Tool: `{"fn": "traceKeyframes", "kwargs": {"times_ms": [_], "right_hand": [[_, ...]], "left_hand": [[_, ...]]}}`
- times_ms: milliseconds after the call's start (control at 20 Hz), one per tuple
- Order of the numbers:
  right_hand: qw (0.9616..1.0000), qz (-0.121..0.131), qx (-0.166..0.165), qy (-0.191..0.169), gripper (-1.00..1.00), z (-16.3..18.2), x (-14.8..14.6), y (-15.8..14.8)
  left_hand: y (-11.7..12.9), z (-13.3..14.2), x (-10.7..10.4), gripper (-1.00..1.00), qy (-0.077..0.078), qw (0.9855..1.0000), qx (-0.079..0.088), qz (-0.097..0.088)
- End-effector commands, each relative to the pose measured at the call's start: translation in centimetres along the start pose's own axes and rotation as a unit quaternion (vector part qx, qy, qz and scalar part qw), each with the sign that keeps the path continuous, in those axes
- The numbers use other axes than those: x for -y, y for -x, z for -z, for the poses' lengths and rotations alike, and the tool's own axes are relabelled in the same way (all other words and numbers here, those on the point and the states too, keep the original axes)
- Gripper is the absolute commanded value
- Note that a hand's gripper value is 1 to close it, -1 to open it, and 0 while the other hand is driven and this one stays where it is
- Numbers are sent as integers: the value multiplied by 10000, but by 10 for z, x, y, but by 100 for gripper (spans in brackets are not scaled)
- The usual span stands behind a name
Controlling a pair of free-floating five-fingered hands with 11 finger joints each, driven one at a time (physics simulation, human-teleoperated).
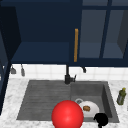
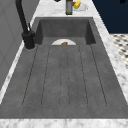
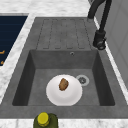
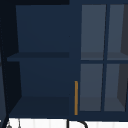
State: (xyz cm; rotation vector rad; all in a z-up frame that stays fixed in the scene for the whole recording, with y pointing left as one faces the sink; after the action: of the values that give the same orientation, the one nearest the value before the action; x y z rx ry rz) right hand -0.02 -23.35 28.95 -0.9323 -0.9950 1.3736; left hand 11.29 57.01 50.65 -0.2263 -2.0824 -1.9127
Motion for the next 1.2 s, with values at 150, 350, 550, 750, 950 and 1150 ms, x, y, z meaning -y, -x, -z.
{"fn": "traceKeyframes", "kwargs": {"times_ms": [150,350,550,750,950,1150], "right_hand": [[10000,0,0,0,0,0,0,0],[10000,0,0,0,0,0,0,0],[10000,0,0,0,0,0,0,0],[10000,0,0,0,0,0,0,0],[10000,0,0,0,0,0,0,0],[10000,0,0,0,0,0,0,0]], "left_hand": [[-23,28,-6,-100,204,9997,91,100],[-40,47,-17,-100,254,9997,27,32],[-55,67,-33,-100,281,9996,75,12],[-70,87,-48,-100,292,9995,76,12],[-91,107,-66,-100,294,9995,96,8],[-113,126,-85,-100,331,9994,95,-91]]}}
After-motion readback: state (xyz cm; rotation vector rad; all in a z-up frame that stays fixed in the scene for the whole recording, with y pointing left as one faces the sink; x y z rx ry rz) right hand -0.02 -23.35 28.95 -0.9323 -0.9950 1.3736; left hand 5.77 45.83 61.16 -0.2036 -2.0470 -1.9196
